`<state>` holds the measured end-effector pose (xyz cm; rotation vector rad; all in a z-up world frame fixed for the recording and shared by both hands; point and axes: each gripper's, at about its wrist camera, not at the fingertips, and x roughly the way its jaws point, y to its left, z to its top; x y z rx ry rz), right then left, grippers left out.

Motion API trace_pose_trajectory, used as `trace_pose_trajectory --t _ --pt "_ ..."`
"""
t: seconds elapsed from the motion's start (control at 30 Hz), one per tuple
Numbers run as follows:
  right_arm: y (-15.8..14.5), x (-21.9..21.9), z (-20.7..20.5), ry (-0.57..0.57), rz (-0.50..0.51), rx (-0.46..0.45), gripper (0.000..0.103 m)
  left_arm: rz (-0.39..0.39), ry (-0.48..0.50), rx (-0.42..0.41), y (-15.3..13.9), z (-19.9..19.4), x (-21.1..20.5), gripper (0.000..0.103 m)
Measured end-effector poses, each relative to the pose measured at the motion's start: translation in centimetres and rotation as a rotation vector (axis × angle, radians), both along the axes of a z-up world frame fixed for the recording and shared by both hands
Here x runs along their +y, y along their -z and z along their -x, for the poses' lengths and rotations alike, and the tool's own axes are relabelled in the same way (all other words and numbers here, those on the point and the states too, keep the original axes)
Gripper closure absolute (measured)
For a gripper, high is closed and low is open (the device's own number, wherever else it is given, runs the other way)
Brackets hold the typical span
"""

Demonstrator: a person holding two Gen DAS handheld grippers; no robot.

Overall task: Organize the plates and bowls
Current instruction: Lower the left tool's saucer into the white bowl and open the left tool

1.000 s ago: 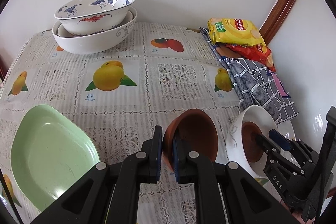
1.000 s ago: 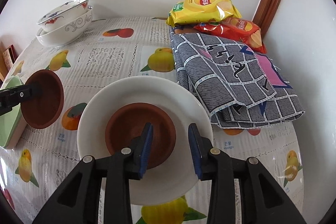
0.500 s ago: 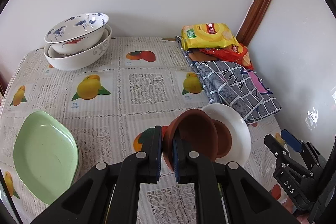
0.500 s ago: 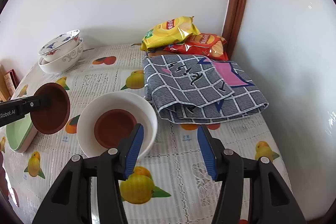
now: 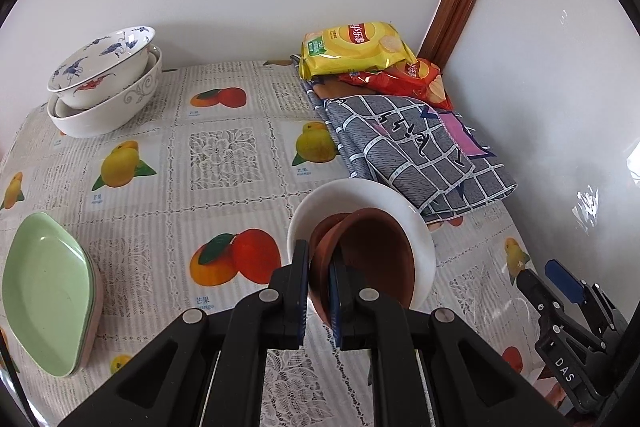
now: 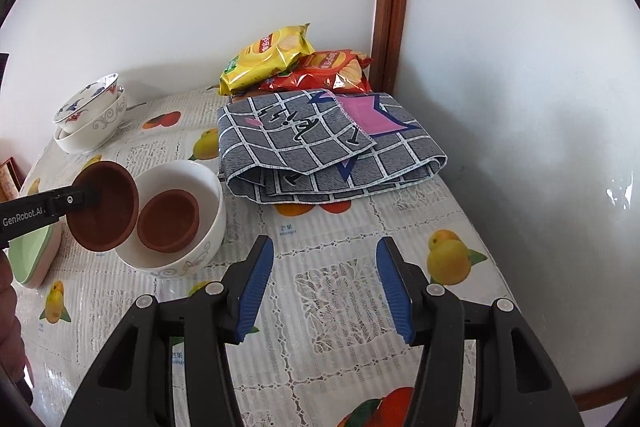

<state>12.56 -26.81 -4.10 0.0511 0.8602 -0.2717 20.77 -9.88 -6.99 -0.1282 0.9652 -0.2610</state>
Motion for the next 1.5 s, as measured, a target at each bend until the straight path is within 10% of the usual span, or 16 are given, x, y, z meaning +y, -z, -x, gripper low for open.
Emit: trace_pose_trajectory --t 1.5 --pt "3.4 0.2 -1.7 -0.061 -0.084 0.084 0.05 0.004 0.038 0.079 3.3 -3.1 -2.2 0.082"
